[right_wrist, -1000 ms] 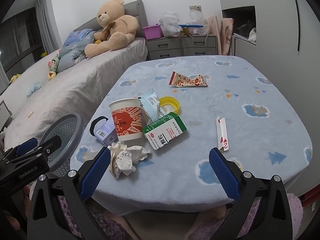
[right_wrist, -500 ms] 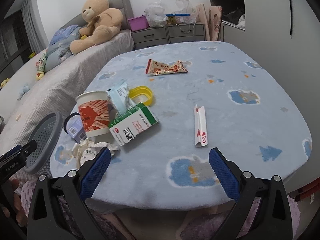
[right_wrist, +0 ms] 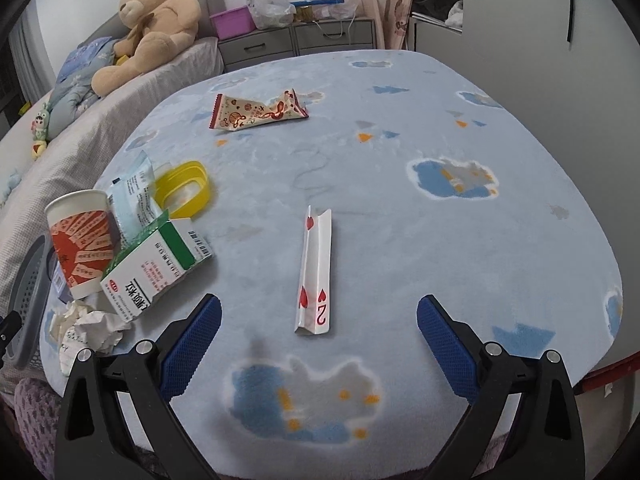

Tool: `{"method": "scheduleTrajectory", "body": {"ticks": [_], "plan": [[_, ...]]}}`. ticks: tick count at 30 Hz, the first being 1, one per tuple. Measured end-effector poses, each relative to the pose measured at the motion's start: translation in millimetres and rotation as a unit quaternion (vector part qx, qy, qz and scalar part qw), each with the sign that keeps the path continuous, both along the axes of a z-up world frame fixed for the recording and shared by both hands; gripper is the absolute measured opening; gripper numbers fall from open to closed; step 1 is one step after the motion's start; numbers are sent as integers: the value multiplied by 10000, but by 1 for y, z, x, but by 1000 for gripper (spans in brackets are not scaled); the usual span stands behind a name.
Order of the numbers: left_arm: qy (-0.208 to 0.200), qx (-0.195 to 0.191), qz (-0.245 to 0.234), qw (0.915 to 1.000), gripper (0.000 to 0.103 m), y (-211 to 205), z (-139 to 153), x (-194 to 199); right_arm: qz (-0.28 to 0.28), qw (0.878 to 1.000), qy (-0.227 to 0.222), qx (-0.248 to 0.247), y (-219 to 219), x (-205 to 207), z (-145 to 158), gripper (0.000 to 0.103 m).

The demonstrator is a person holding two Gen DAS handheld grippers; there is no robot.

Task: Collect trash
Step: 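Grasp the white playing card with the right gripper while the left gripper approaches the crumpled paper, then close the left gripper on the crumpled white paper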

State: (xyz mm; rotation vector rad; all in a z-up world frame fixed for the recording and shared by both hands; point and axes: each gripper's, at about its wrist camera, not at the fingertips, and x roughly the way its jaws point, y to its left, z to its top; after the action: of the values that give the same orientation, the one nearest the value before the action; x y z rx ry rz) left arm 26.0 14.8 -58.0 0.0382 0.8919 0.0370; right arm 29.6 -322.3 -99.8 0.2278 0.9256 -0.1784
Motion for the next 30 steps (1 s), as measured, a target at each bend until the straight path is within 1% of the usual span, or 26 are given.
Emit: {"method": "scheduleTrajectory", "body": {"ticks": [2, 5, 7, 8, 10, 11, 12, 13, 14, 15, 16, 20, 26, 30], "plan": [[25, -3, -40, 10000, 87, -4, -1, 0, 23, 10000, 52, -59, 1, 7, -4, 94], [56, 2, -120, 9999, 87, -10, -4, 1, 63, 9998, 157, -137, 2, 17, -11, 86], [81, 5, -165, 9998, 87, -14, -6, 1, 82, 9996, 211, -174, 3, 23, -14, 78], [95, 8, -185, 9998, 87, -15, -6, 0, 98, 9994, 236, -213, 3, 25, -15, 75], [112, 13, -222, 9997, 87, -19, -8, 0, 107, 9992, 254, -277, 4, 26, -17, 64], [120, 5, -239, 9996, 87, -20, -8, -1, 104, 9992, 234, -308, 4, 25, -17, 62], [130, -10, -258, 9996, 87, -21, -8, -2, 110, 9993, 211, -300, 4, 24, -17, 53], [135, -16, -270, 9995, 87, -22, -8, -1, 105, 9994, 193, -278, 3, 24, -16, 42], [137, -17, -285, 9995, 87, -24, -8, -2, 84, 9995, 171, -260, 1, 22, -15, 35], [138, -16, -304, 9994, 87, -25, -8, -2, 82, 9996, 165, -233, 1, 22, -15, 22], [139, -21, -327, 9994, 87, -27, -8, -3, 100, 9997, 148, -182, 0, 21, -15, 18], [132, -65, -419, 9990, 87, -33, -6, -7, 141, 9999, 81, -57, 0, 16, -13, 18], [191, -204, -626, 9976, 87, -44, -5, -15, 298, 9994, -149, 113, 9, 3, -2, 18], [202, -337, -875, 9954, 87, -56, -3, -21, 401, 9987, -213, 212, 14, 0, -1, 18]]}}
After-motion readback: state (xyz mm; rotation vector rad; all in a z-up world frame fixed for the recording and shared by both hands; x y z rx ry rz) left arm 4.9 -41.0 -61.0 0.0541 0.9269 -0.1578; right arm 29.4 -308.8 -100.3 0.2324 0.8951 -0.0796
